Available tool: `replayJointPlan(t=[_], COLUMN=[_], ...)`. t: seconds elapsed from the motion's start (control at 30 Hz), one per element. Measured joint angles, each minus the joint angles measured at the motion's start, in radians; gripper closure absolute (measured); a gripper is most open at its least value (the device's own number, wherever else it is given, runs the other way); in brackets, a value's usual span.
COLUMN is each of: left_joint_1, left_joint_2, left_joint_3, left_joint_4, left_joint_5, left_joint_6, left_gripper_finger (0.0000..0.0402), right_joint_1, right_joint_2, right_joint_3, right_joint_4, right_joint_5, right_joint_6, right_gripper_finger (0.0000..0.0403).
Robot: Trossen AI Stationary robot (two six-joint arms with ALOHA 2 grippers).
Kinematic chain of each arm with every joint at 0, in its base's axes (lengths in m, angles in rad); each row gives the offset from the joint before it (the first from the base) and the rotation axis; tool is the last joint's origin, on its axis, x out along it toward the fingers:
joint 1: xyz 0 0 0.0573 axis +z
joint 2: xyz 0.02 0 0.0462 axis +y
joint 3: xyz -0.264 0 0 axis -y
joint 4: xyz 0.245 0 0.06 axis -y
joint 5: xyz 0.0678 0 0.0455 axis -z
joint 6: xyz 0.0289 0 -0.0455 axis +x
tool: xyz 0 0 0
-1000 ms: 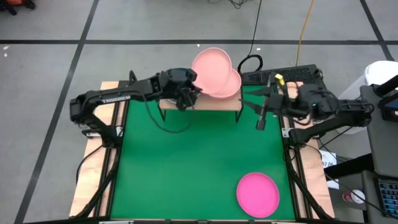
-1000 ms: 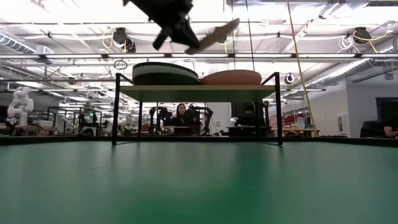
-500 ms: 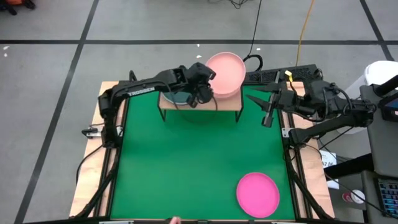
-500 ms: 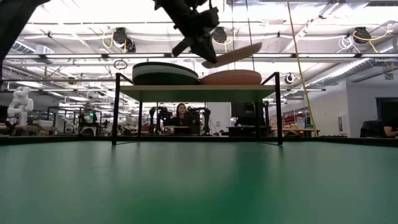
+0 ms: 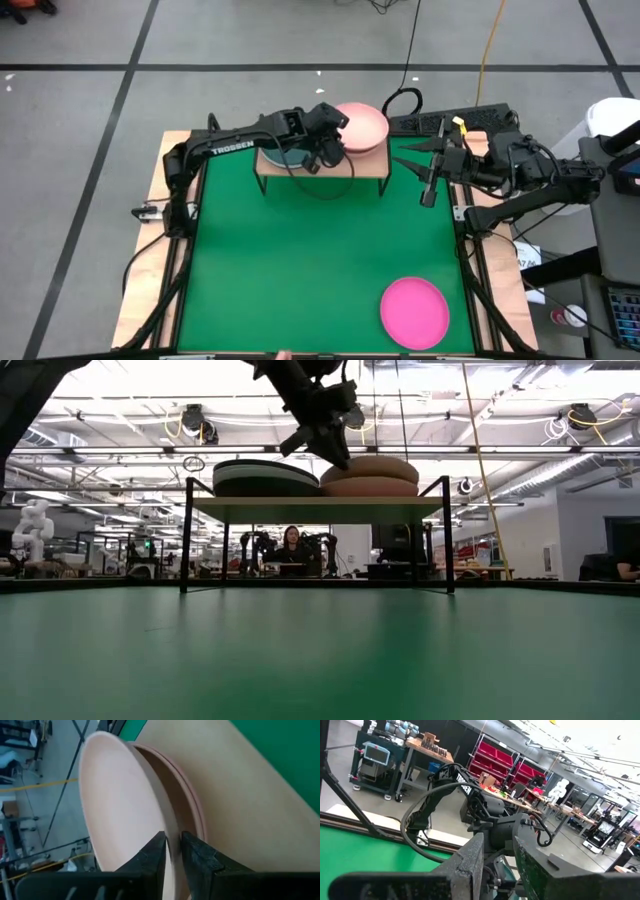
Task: Place and stack plates onto a shelf
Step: Stack the light yellow plate on top of the other light yellow plate on the shelf, then stack the pink plate on top of the light yellow plate on the shelf
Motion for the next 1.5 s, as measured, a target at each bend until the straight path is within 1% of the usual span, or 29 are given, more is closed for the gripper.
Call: replayJointPlan(t=[0.47,0.63,0.8,0.9,1.0,1.13,1.2,1.27,1.37,1.5], left_joint_1=[-0.034,-0.042,-0.06,-0.081,-0.108,-0.154,-0.187,-0.232,-0.32,-0.434], left_joint_2=[0.0,0.0,-0.024,-0.086,-0.173,-0.302,-0.365,-0.426,-0.516,-0.647], left_joint_3=[-0.001,-0.001,-0.003,-0.003,-0.003,-0.002,-0.009,-0.046,-0.134,-0.279], left_joint_4=[-0.011,-0.018,-0.048,-0.083,-0.149,-0.222,-0.257,-0.265,-0.26,-0.238], left_joint_5=[-0.096,-0.107,-0.189,-0.202,-0.202,-0.202,-0.203,-0.205,-0.201,-0.201], left_joint_6=[-0.032,-0.046,-0.041,-0.109,-0.207,-0.417,-0.507,-0.549,-0.589,-0.7], left_gripper_finger=[0.0334,0.0334,0.0334,0.0334,0.0334,0.0334,0.0334,0.0335,0.0339,0.037], right_joint_1=[0.0,0.0,0.0,0.0,0.0,0.003,0.013,0.036,0.075,0.135], right_joint_2=[0.0,0.0,0.0,0.0,0.0,0.004,0.006,0.006,0.009,0.009], right_joint_3=[0.0,0.0,0.0,0.0,0.0,-0.005,-0.036,-0.092,-0.203,-0.365], right_joint_4=[0.0,0.0,-0.015,-0.079,-0.188,-0.365,-0.398,-0.385,-0.311,-0.193], right_joint_5=[0.0,0.0,0.0,-0.001,-0.003,-0.003,-0.003,-0.023,-0.081,-0.118], right_joint_6=[0.004,0.023,0.029,0.082,0.14,0.263,0.332,0.373,0.412,0.481], right_gripper_finger=[0.031,0.031,0.031,0.031,0.031,0.031,0.031,0.031,0.031,0.031])
